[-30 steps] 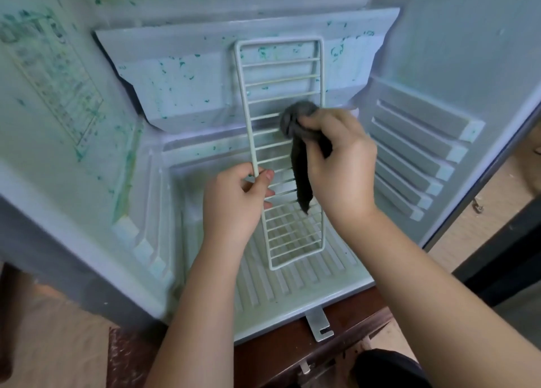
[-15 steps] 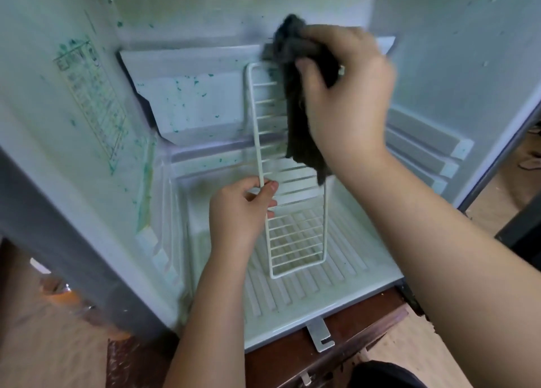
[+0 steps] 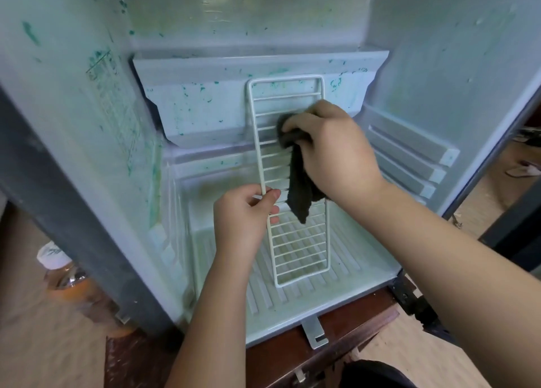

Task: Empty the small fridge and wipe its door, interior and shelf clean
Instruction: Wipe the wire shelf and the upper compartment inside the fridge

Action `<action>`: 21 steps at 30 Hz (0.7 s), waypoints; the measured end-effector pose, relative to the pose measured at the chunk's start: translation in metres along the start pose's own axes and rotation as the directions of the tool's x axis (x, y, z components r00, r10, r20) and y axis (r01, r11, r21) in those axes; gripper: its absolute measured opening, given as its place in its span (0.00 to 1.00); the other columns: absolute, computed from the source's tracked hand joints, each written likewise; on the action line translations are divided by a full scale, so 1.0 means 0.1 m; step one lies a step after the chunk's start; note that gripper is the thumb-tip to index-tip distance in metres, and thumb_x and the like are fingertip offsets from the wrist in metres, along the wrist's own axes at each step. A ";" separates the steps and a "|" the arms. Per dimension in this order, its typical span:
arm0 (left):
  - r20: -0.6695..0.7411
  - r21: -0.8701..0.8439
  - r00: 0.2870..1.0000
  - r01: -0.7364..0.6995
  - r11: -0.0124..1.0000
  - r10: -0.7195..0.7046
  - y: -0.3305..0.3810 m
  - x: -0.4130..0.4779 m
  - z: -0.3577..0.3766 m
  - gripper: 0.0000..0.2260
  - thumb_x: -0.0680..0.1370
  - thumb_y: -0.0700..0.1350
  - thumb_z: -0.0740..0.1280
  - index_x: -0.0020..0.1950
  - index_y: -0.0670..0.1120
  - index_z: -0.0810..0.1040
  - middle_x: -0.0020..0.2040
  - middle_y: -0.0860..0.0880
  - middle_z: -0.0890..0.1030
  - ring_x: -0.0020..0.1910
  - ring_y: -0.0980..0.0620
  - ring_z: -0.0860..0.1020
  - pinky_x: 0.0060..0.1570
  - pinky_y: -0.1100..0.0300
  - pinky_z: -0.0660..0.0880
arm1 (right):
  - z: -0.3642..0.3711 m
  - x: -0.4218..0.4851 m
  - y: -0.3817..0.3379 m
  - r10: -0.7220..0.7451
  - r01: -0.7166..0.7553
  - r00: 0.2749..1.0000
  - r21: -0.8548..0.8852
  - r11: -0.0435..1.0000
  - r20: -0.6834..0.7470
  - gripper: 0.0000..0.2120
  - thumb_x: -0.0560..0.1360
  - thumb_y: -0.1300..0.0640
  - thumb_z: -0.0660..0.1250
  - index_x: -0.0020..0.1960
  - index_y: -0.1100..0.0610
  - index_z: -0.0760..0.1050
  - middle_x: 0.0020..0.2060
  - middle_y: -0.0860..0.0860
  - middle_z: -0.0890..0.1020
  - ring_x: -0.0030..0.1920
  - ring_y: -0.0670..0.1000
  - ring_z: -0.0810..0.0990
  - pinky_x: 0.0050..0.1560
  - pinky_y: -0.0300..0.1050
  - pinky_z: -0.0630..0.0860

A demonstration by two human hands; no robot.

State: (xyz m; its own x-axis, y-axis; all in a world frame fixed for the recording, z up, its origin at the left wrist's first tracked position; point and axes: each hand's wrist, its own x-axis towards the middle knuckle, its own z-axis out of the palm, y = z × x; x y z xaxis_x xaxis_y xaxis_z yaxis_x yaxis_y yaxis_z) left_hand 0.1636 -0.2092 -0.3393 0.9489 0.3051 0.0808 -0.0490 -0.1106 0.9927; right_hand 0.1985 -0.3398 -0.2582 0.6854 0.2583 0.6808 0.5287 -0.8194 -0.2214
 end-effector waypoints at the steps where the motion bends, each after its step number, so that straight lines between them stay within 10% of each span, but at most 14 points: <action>1: -0.002 -0.004 1.000 -0.012 1.000 0.012 0.00 -0.01 0.01 0.09 0.75 0.39 0.72 0.36 0.49 0.81 0.33 0.44 0.83 0.33 0.50 0.84 0.37 0.54 0.82 | -0.05 -0.07 0.09 0.076 -0.076 0.997 0.020 0.997 -0.016 0.14 0.72 0.68 0.63 0.51 0.55 0.81 0.47 0.54 0.78 0.48 0.58 0.78 0.45 0.47 0.75; 5: -0.023 0.019 0.998 -0.055 0.998 0.055 0.01 0.00 0.04 0.09 0.76 0.39 0.71 0.37 0.50 0.81 0.34 0.48 0.83 0.34 0.52 0.84 0.35 0.59 0.80 | -0.17 -0.38 0.32 0.401 -0.367 0.903 0.211 0.906 -0.150 0.13 0.74 0.65 0.66 0.54 0.53 0.81 0.49 0.51 0.80 0.48 0.48 0.77 0.49 0.25 0.66; 8: -0.082 0.013 0.991 -0.105 0.994 0.105 -0.01 0.08 0.02 0.11 0.76 0.39 0.71 0.37 0.53 0.81 0.33 0.51 0.83 0.35 0.51 0.84 0.39 0.53 0.82 | -0.05 -0.74 0.24 0.590 -0.495 0.793 0.402 0.770 -0.153 0.12 0.75 0.63 0.67 0.54 0.50 0.80 0.50 0.47 0.81 0.51 0.44 0.77 0.54 0.34 0.72; 15: -0.035 0.052 0.994 -0.103 0.993 0.105 0.01 0.10 0.02 0.02 0.77 0.40 0.70 0.44 0.43 0.82 0.37 0.48 0.84 0.36 0.57 0.84 0.30 0.71 0.73 | 0.38 -0.92 0.10 0.591 -0.460 0.806 0.599 0.655 -0.027 0.13 0.74 0.65 0.68 0.53 0.49 0.79 0.49 0.47 0.82 0.51 0.44 0.79 0.52 0.42 0.76; 21: 0.030 0.128 0.998 -0.065 0.990 0.062 0.00 0.11 -0.03 0.08 0.76 0.52 0.71 0.50 0.49 0.81 0.39 0.52 0.85 0.42 0.56 0.84 0.50 0.51 0.81 | 0.41 -0.91 0.13 0.581 -0.479 0.807 0.699 0.531 0.112 0.15 0.73 0.67 0.67 0.57 0.53 0.78 0.52 0.50 0.82 0.51 0.45 0.79 0.45 0.28 0.73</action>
State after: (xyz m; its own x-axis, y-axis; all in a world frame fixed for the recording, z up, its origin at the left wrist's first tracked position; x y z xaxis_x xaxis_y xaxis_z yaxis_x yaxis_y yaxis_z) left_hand 0.1735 -0.2029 -0.3381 0.9529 0.2695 0.1393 -0.0705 -0.2499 0.9657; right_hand 0.1634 -0.3530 -0.3514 0.9157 -0.2103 0.3426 0.3022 -0.2018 -0.9316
